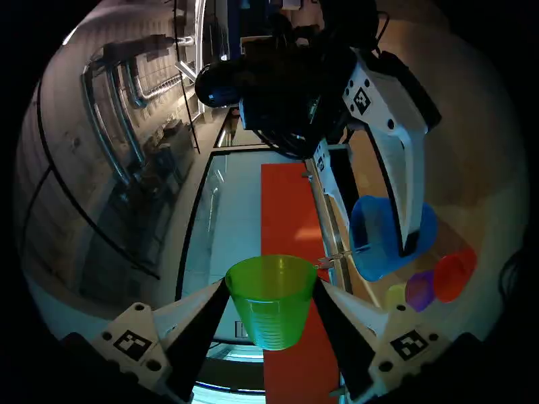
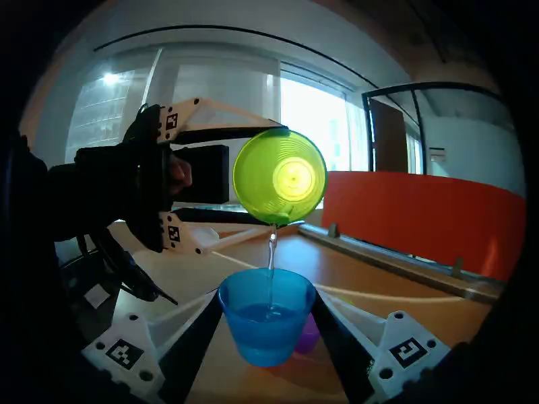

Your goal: Pour water

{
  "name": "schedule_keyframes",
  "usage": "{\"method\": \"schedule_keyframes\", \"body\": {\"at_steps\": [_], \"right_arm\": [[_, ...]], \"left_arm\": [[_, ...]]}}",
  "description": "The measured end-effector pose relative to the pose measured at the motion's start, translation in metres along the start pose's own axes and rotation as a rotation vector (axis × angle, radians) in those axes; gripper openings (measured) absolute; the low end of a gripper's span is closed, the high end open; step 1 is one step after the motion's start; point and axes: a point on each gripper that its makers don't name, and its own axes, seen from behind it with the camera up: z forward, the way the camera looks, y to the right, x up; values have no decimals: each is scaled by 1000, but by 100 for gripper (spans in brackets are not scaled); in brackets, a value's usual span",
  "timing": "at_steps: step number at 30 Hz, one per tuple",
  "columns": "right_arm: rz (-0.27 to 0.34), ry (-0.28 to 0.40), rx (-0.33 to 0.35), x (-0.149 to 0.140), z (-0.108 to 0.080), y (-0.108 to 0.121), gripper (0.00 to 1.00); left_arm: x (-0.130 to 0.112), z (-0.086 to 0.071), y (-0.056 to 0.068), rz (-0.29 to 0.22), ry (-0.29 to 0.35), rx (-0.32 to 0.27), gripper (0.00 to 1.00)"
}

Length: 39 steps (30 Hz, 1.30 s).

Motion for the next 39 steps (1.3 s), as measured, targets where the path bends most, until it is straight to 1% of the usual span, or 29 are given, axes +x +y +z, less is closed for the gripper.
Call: {"method": "schedule_keyframes", "body": {"at_steps": [6,18,29,36,39], "right_arm": [[-1,-1,0,0,0,1,91],[-1,1,-2,-1,0,1,91],[0,1,-4,-1,1,1,91],[-1,-1,-5,-2,0,1,91],[-2,-2,-6,-2,-1,1,91]], "left_arm": [[-1,-1,1,9,-2,1,87],[-1,-3,1,13,-5,1,87],[-3,-2,-4,6,-7,7,87],[-5,-5,1,-19,-17,10,87],[-7,-6,1,-18,-24,12,87]]}}
